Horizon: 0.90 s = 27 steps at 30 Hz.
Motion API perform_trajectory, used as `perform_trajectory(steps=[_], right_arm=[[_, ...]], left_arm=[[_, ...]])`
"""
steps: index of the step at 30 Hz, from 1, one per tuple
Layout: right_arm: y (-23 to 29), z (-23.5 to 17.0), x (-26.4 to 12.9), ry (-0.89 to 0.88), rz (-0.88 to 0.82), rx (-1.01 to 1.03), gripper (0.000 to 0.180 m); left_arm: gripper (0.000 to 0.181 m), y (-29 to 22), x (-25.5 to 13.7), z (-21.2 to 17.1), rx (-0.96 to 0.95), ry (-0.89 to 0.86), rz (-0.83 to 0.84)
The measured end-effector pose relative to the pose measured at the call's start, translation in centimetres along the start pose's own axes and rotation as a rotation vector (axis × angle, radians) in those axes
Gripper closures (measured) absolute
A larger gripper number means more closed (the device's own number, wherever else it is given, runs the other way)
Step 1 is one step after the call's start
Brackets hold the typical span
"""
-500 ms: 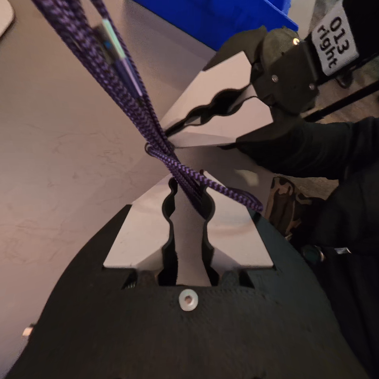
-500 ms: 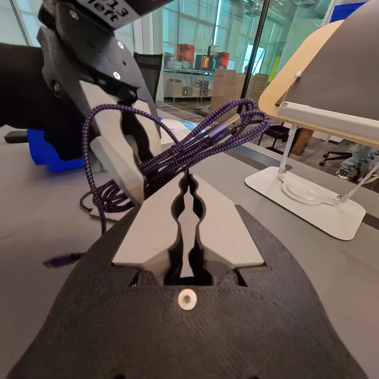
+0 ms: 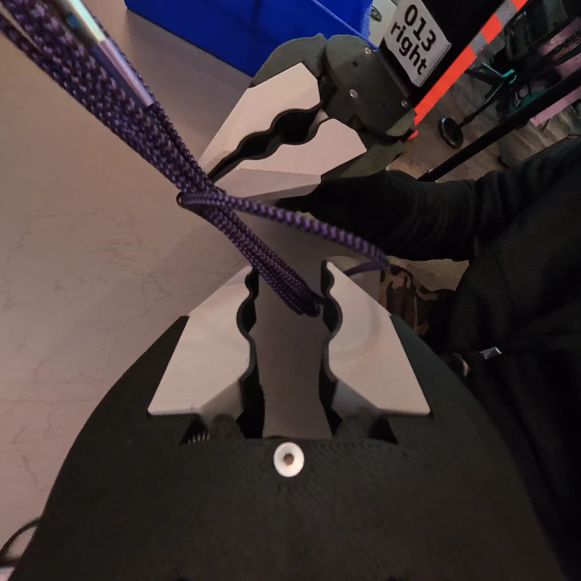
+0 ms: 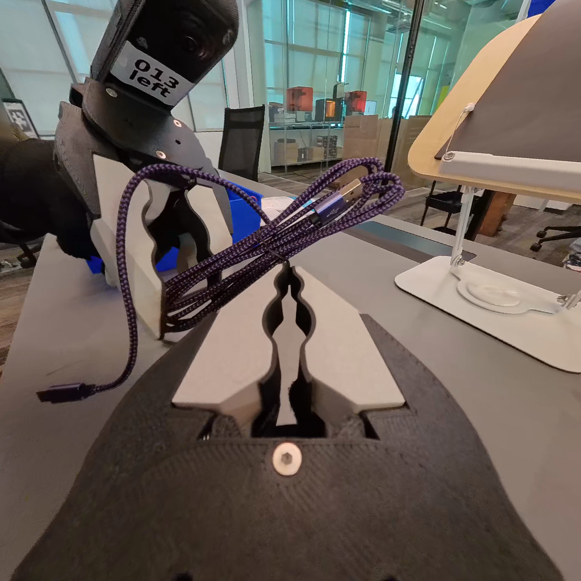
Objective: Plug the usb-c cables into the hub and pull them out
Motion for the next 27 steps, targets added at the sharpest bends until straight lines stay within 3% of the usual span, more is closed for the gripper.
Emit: perform_trajectory(steps=[17, 23, 27], right_arm=[[0.8, 1.3, -0.6, -0.089, 0.184, 0.211, 0.180], [1.0, 1.3, -0.6, -0.090, 0.210, 0.241, 0.180], [1.2, 1.2, -0.5, -0.088, 0.224, 0.249, 0.180]], left_arm=[[0.139, -1.4, -4.5, 0.0, 0.151, 0.097, 0.140], [0.142, -2.3, -8.2, 3.9, 0.266, 0.095, 0.274], [0.135, -3.0, -6.2, 7.0, 0.457, 0.178, 0.414]])
Point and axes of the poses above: each gripper's, where its closed fingertips meet, x out along the fingers, z out of its top, y = z × x across the jaws, the point moved 1 cm from there along -x, back along the fingers, and after that the axes turned 10 degrees about -z, right-handed, at the moved point
